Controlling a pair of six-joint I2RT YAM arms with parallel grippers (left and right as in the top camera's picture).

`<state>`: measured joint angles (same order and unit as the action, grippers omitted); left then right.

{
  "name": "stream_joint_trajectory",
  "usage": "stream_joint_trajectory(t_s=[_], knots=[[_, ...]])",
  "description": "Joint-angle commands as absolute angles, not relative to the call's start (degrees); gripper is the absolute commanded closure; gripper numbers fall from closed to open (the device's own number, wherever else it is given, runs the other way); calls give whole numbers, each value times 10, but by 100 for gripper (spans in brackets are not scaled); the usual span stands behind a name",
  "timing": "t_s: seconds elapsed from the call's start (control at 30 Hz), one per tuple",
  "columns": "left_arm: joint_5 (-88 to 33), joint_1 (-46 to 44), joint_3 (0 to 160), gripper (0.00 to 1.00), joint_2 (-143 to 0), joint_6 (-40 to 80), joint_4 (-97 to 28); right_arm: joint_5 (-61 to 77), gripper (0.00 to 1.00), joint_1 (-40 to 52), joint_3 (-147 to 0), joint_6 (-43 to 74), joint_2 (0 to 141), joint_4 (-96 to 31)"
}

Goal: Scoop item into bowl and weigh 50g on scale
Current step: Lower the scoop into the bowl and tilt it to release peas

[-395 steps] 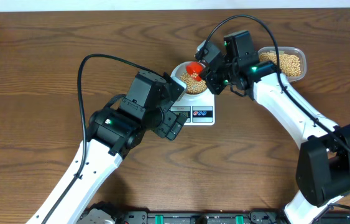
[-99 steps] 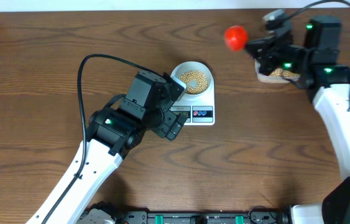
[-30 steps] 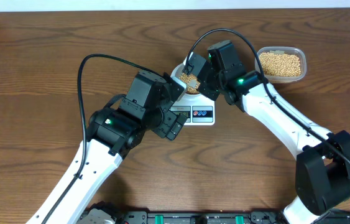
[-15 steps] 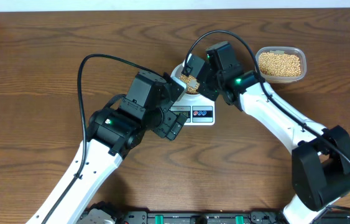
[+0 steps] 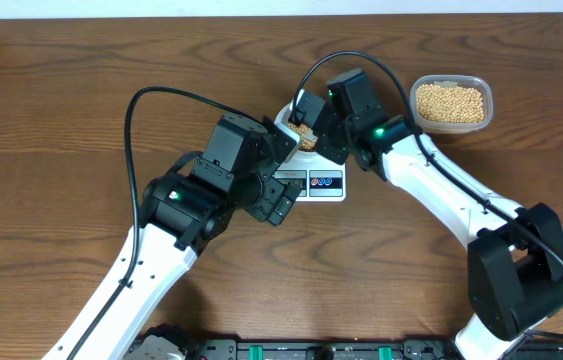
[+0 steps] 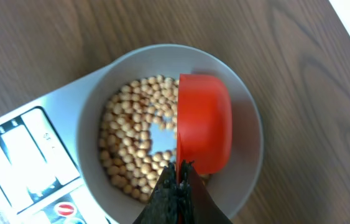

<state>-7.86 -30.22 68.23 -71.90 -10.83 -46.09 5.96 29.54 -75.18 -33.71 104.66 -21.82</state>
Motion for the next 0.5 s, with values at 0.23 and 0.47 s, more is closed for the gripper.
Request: stream_joint_trajectory(t_s=[0.23,0.47], knots=[[-85,-301,686,8,-722,-118,-462,60,99,317,-749,-341,1050,-230],[-86,-301,686,8,-722,-118,-462,62,99,317,-749,-321,1050,-252]])
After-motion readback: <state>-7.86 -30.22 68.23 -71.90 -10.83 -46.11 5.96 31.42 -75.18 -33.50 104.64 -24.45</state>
